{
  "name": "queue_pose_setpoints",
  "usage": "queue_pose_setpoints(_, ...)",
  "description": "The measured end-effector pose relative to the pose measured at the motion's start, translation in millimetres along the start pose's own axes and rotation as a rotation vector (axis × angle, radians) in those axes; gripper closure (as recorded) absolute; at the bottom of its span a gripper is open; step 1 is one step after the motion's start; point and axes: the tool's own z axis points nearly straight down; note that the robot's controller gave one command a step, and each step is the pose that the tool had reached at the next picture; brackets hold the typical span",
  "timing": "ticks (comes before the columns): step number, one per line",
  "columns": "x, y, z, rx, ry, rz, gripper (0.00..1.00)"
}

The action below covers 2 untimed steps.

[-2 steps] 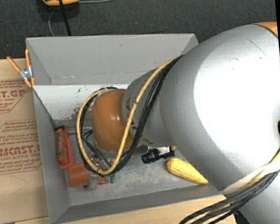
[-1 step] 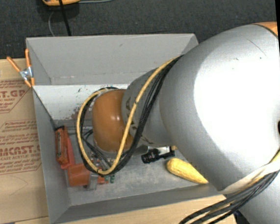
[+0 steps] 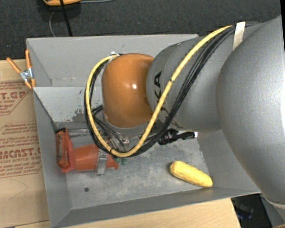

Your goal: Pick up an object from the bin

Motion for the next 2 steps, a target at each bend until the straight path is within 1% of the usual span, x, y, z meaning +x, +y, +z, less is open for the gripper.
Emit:
queue_pose_setpoints(1, 0.0, -0.1, 0.0, 0.0, 0.0, 0.0, 1.0)
queue_pose_setpoints(2, 0.7, -0.3, -52.7, 0.003, 0.005, 0.014, 1.0)
